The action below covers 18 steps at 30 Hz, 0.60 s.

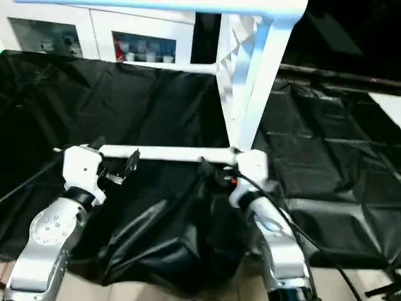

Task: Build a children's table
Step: Flip table

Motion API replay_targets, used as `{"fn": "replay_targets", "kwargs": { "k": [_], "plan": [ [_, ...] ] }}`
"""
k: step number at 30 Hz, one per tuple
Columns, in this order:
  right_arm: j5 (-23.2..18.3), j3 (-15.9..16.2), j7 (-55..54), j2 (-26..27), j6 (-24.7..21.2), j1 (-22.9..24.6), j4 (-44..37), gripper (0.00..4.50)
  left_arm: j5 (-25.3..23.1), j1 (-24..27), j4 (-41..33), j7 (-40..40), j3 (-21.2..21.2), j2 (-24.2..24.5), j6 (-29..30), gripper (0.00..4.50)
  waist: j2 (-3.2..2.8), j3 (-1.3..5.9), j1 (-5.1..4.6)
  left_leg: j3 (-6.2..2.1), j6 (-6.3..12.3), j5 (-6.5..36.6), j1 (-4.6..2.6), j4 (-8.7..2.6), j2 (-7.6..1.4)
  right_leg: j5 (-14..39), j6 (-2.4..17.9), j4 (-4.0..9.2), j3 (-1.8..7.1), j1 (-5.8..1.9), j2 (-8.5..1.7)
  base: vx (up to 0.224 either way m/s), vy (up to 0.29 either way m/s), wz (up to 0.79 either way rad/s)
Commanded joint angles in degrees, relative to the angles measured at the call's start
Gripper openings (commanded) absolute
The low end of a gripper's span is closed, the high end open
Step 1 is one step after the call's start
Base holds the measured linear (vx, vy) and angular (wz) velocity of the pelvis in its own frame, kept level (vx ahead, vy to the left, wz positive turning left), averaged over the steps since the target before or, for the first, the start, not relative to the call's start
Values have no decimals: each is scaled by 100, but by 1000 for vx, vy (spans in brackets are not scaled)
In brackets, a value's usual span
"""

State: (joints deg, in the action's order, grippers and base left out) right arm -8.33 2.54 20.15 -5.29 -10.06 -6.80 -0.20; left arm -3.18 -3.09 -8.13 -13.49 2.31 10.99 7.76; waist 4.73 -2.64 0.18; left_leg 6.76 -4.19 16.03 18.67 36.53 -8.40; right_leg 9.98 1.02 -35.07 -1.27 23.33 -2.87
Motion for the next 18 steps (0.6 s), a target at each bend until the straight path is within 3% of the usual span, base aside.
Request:
{"fn": "replay_targets", "kwargs": {
  "k": [1, 3, 7, 11, 13, 18],
  "plan": [
    [62, -121, -74, -73, 31, -154, 1, 450, -70, -175, 54, -31, 170, 35, -31, 444, -118, 189, -7, -9, 228, 1267, 4, -579, -374, 1923, 1058, 456, 229, -217, -396, -56, -10, 12],
    [42, -223, -153, -37, 191, -227, 26, 450, -87, -241, 99, -6, 205, 35, -9, 444, -132, 201, 1, 28, 140, 1285, 17, -583, -384, 2079, 922, 462, 242, -197, -405, 0, 0, 0],
    [146, -375, -525, 22, 548, -389, 95, 450, -48, -298, 136, -48, 216, -37, -24, 444, -142, 227, 11, 91, 48, 942, 97, -575, -387, 1786, 807, 434, 247, -209, -404, 0, 0, 0],
    [219, -501, -881, 140, 683, -583, 222, 450, -38, -300, 153, -85, 242, -39, -49, 444, -158, 266, 9, 111, 75, 618, 130, -565, -383, 1246, 891, 376, 224, -236, -394, 0, 0, 0],
    [477, -603, -1445, 235, 813, -846, 503, 450, 55, -308, 122, -86, 207, -46, 28, 444, -161, 284, 8, 125, 57, 398, 137, -555, -373, 916, 968, 341, 195, -251, -384, 0, 0, 0],
    [631, -629, -1763, 245, 815, -1229, 1034, 450, 189, -326, 62, 37, 94, -178, 113, 444, -149, 301, 26, 153, 100, 219, 137, -537, -365, 599, 1060, 303, 179, -274, -385, 0, 0, 0]
  ]
}}
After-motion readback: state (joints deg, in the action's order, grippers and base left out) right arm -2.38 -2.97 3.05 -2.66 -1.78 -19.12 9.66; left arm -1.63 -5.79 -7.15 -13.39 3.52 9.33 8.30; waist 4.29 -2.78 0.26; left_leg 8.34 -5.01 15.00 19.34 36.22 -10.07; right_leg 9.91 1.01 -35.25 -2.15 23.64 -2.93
